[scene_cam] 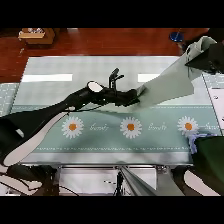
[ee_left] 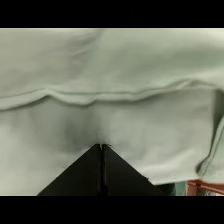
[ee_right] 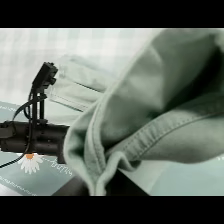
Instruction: Fold the shirts.
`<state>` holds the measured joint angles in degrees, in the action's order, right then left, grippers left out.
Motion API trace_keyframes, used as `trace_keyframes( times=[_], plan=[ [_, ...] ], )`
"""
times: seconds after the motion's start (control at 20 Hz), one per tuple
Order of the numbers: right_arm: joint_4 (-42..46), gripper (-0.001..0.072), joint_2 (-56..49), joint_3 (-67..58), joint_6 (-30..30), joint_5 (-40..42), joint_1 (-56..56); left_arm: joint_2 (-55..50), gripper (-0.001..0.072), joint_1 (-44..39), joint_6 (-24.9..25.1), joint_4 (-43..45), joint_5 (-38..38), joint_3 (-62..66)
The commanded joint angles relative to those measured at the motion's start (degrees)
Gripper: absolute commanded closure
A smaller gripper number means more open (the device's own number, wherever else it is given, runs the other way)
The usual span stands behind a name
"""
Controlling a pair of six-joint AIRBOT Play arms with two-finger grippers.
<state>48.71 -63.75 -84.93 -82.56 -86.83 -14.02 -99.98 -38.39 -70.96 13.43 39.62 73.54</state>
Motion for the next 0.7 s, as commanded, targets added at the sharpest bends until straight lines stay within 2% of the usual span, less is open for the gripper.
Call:
trace_keyframes(
  times=[0.0, 0.25, 0.35, 0.45, 0.65],
  plan=[
    [1.62, 0.069, 0.52, -0.04, -1.31, -1.09, -0.02, -4.17, 0.0671, -2.89, -0.09, -0.74, -0.22, 4.55],
    [4.85, 0.069, 0.52, -0.07, -1.73, -1.55, -0.02, -9.99, 0.0671, -4.61, -0.24, -5.81, -0.15, 7.34],
    [6.38, 0.069, 0.52, -0.04, -1.81, -1.55, -0.02, -9.79, 0.0673, -2.47, 1.92, -5.79, 2.97, 7.34],
    [9.29, 0.069, 0.52, -0.04, -1.86, -1.51, 0.39, -7.54, 0.0674, 2.19, 6.71, -5.6, 9.77, 7.32],
    [20.48, 0.069, -0.76, -0.04, -1.88, -0.7, 8.22, 4.17, 0.0674, 16.28, 8.61, 0.37, 20.28, 7.32]
  ],
)
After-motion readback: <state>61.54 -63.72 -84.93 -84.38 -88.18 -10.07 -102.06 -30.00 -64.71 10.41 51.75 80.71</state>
